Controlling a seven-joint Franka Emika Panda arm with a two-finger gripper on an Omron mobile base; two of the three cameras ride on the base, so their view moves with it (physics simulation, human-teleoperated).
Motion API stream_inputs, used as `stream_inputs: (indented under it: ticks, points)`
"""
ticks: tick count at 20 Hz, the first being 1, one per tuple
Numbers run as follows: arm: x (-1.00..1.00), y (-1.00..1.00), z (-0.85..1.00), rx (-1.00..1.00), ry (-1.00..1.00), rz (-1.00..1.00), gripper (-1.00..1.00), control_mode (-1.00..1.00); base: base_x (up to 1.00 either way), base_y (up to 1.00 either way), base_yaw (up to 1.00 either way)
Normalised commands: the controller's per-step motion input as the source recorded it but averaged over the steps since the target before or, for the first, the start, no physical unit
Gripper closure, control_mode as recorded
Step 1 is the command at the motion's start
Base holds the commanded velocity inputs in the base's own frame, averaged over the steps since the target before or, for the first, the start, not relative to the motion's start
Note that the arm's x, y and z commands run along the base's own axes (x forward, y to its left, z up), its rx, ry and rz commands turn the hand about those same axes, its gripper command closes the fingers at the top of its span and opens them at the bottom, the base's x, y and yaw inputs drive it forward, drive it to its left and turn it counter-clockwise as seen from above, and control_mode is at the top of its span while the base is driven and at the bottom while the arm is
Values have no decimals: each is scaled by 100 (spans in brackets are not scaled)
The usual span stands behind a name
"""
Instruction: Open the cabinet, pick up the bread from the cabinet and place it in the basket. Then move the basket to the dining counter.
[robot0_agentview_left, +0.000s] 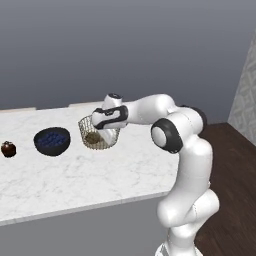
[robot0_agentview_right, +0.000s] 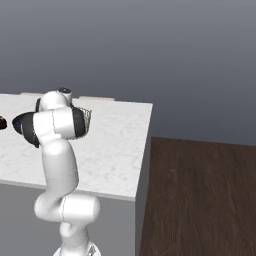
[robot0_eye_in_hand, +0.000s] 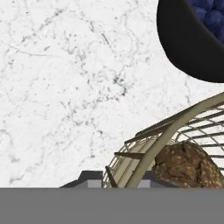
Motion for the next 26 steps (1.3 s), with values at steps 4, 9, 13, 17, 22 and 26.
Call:
stream_inputs:
  ticks: [4, 9, 13, 17, 22, 26]
  points:
    - [-6, -1, 1, -2, 3, 7, -100, -100, 0, 0, 0]
    - [-35, -2, 28, -2, 0, 5, -100, -100, 0, 0, 0]
    - [-55, -4, 45, -2, 0, 0, -100, -100, 0, 0, 0]
    - [-78, -21, 41, 0, 0, 0, -100, -100, 0, 0, 0]
    - [-100, -21, 15, 0, 2, -10, -100, -100, 0, 0, 0]
    - [-100, -39, 14, 0, 0, -21, -100, -100, 0, 0, 0]
